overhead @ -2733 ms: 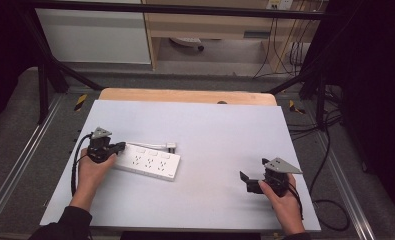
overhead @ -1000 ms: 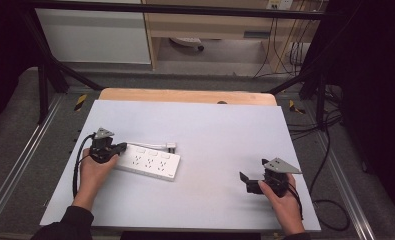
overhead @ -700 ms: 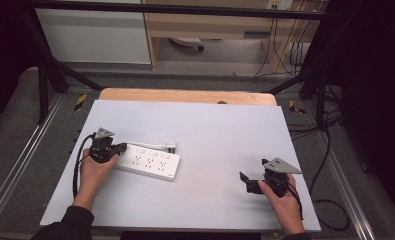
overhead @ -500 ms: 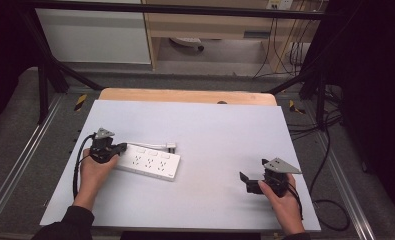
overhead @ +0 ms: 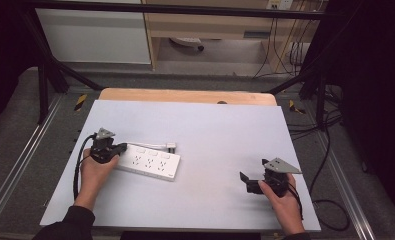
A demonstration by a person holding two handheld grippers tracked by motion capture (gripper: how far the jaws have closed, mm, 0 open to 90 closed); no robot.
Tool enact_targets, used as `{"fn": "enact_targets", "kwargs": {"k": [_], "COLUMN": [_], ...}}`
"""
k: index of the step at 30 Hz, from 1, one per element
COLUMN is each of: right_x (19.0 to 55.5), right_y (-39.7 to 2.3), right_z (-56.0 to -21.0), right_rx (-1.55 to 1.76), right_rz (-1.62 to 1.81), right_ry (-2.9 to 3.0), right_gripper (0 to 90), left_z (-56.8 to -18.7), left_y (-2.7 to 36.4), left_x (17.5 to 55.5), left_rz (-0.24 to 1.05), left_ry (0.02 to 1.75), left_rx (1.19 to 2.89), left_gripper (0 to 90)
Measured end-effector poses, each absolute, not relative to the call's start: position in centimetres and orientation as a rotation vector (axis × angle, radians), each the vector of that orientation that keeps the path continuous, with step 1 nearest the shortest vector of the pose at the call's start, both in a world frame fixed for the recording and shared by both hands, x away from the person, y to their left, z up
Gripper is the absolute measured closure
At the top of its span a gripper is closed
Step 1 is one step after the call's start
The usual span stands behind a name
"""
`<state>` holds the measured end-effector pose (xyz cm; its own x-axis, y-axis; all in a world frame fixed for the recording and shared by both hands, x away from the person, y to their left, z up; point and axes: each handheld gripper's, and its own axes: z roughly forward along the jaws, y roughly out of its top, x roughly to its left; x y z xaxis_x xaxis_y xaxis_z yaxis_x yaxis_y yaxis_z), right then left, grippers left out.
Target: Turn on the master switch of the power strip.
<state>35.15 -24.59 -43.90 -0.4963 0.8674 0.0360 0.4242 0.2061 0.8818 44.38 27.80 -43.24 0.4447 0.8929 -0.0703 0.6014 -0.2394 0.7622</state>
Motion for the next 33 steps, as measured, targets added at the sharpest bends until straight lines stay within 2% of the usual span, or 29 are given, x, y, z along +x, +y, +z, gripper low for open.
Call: {"fn": "enact_targets", "kwargs": {"k": [13,33], "right_x": [35.15,35.13], "right_y": [-24.65,-24.66], "right_z": [-43.90,-43.85], "right_rx": [1.197,1.198], "right_rz": [1.237,1.241], "right_ry": [2.011,2.009], "right_gripper": [2.9,2.9], "left_z": [-43.26,-43.46], "left_y": [27.78,28.47], "left_x": [44.31,44.26], "left_rz": [0.534,0.494], "left_ry": [1.232,1.251], "left_rx": [1.966,1.887], "left_gripper": [90.0,90.0]}}
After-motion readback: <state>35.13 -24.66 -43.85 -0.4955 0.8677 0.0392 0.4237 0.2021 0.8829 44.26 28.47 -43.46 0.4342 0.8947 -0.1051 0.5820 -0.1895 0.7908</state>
